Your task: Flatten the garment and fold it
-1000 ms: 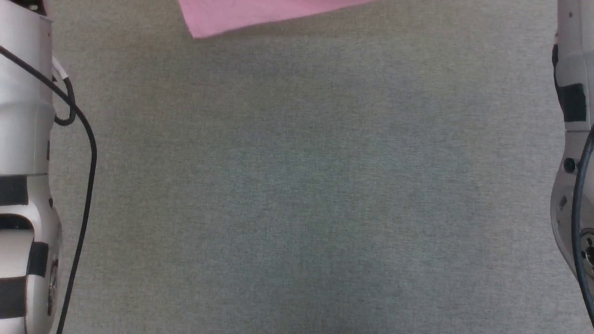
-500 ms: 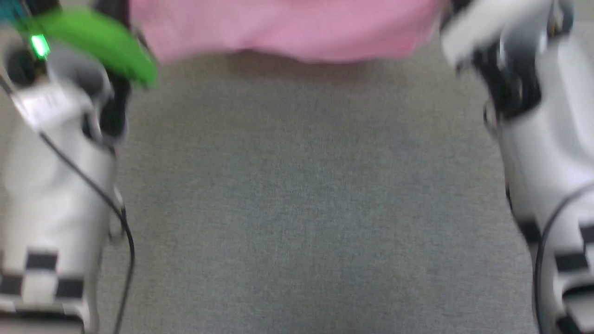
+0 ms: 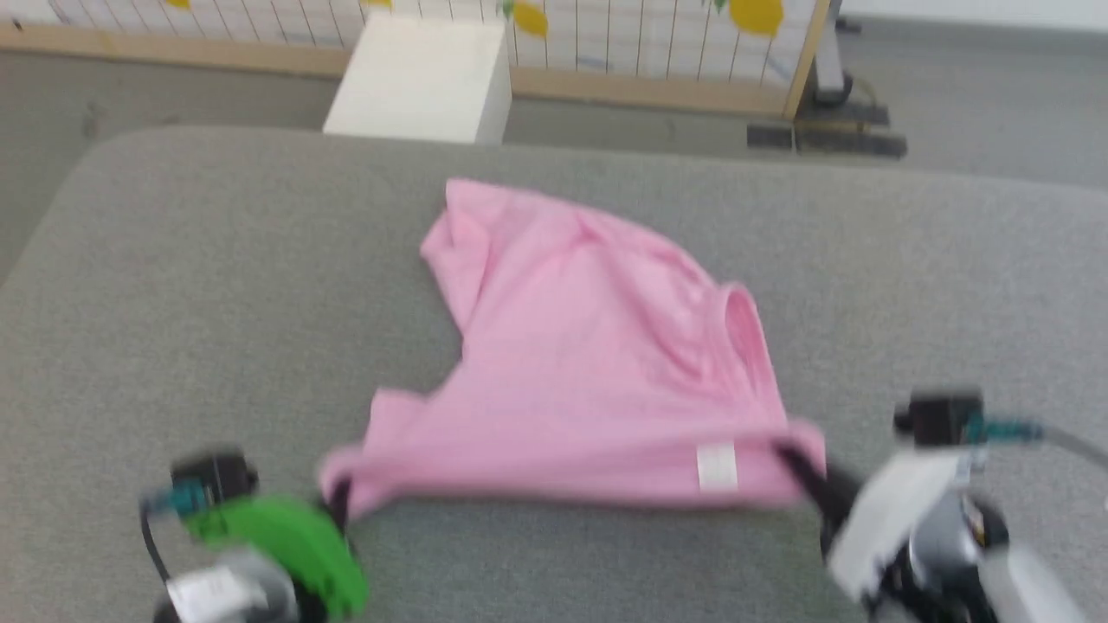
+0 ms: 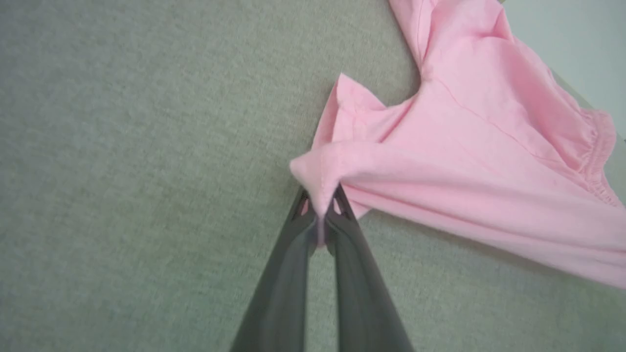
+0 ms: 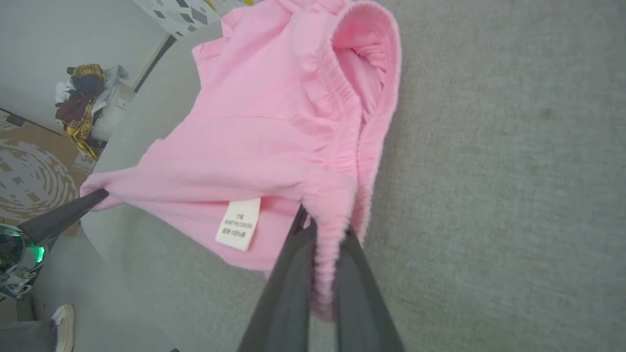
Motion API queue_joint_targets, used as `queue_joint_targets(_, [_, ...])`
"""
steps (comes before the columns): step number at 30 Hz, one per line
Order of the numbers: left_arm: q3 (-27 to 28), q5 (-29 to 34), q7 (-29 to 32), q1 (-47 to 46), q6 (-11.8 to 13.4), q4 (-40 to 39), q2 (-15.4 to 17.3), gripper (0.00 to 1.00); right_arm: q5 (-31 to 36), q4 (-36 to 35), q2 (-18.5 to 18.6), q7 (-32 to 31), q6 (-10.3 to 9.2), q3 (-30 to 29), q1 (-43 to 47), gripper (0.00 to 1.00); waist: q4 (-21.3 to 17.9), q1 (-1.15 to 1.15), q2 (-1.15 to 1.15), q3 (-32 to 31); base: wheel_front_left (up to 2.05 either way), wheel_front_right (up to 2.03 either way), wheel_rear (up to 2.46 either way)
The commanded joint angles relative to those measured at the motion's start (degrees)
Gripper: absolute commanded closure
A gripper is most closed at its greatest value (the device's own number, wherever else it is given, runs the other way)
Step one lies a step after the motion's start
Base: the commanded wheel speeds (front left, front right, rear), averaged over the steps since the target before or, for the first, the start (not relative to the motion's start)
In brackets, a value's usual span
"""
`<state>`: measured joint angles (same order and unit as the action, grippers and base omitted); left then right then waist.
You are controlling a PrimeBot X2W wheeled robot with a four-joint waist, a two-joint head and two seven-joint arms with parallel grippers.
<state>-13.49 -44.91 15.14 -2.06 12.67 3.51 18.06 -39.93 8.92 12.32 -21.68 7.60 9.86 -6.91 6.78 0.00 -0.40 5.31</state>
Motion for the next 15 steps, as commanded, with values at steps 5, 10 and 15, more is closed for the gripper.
queue_joint_targets(5, [-0.05, -1.55, 5.27, 9.74, 4.88, -3.54, 1.62, 1.0, 1.96, -1.87, 1.12, -10.11, -0.11, -0.95, 9.37, 1.0, -0.22, 0.0, 0.4, -3.93, 0.0, 0.0, 0.0])
queue_joint_targets(10, [0.23, -2.0, 8.14, 14.9, 7.7, -6.76, 3.17, 1.0, 3.33, -5.03, 0.66, -20.0, -0.11, -1.75, 14.0, 1.0, -1.02, 0.0, 0.4, -4.51, 0.0, 0.0, 0.0])
queue_joint_targets(15, [1.79, -2.05, 6.44, 13.59, 7.12, -10.5, 3.65, 1.0, 5.07, -10.1, -2.52, -19.99, -0.11, -6.07, 13.47, 1.0, -1.44, 0.0, 0.4, -4.35, 0.0, 0.0, 0.0])
